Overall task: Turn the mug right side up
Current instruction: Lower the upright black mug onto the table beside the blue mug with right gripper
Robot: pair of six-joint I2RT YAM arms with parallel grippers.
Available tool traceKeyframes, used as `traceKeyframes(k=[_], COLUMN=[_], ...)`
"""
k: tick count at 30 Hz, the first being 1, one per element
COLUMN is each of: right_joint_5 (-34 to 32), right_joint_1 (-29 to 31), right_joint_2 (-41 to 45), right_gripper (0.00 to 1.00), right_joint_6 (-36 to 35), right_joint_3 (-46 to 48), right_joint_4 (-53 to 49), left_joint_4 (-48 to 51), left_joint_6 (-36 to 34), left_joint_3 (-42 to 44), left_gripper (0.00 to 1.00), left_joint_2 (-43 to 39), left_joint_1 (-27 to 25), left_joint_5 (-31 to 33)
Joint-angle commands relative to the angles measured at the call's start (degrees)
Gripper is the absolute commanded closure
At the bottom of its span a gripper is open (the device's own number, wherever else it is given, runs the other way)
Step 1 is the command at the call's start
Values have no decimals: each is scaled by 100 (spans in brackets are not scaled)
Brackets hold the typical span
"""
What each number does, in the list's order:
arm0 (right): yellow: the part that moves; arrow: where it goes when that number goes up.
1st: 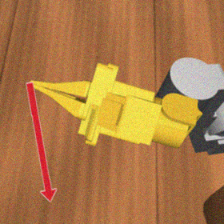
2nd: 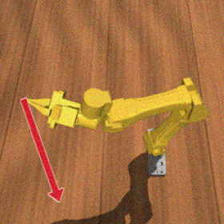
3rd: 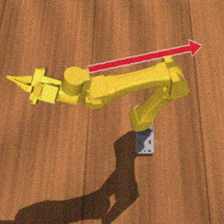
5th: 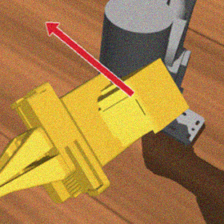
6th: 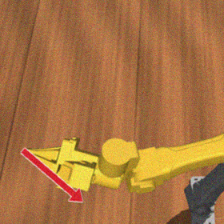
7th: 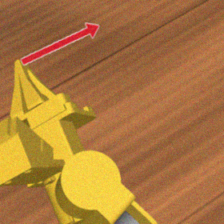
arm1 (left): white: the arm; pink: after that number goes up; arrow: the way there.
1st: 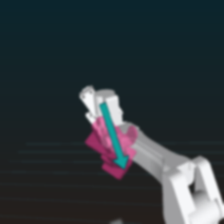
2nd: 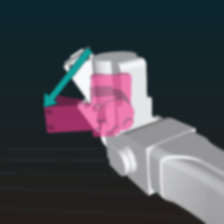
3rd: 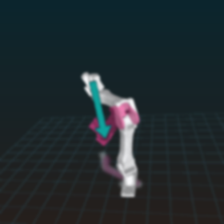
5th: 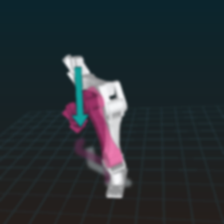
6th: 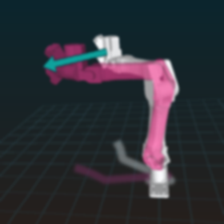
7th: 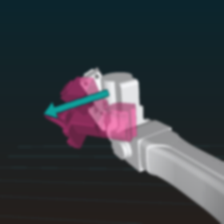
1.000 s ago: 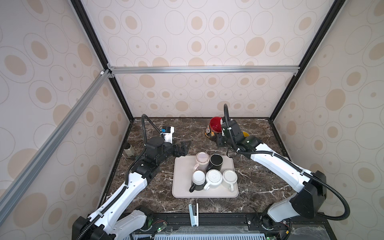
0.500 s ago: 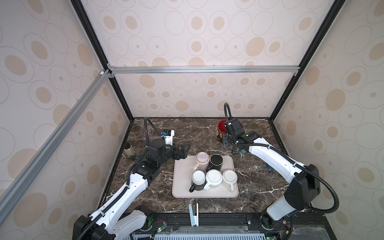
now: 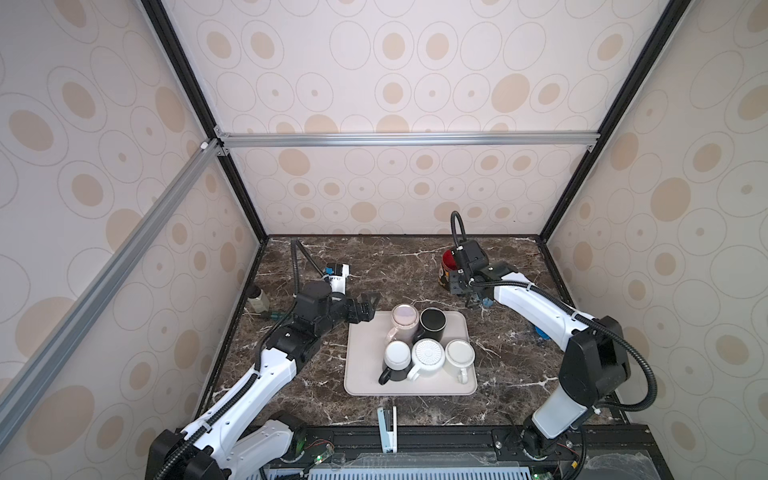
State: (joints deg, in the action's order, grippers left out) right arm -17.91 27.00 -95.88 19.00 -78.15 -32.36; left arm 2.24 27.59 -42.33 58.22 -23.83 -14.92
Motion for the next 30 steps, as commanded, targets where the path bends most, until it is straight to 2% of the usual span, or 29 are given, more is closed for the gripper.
traceKeyframes(k=[1, 30], right_joint_5=[-167, -190], right_joint_1=[-19, -209], right_joint_2=[29, -519], right_gripper=[100, 100], right_joint_6=[72, 287], right_joint_3=[-113, 118], right_joint_4=[696, 1083], left_joint_4=[-17, -50], left_joint_6=[18, -17], left_joint_3=[-12, 114], left_gripper=[0, 0], left_joint_2=[-83, 36], left_joint_1=[28, -6], left_joint_5=[84, 263])
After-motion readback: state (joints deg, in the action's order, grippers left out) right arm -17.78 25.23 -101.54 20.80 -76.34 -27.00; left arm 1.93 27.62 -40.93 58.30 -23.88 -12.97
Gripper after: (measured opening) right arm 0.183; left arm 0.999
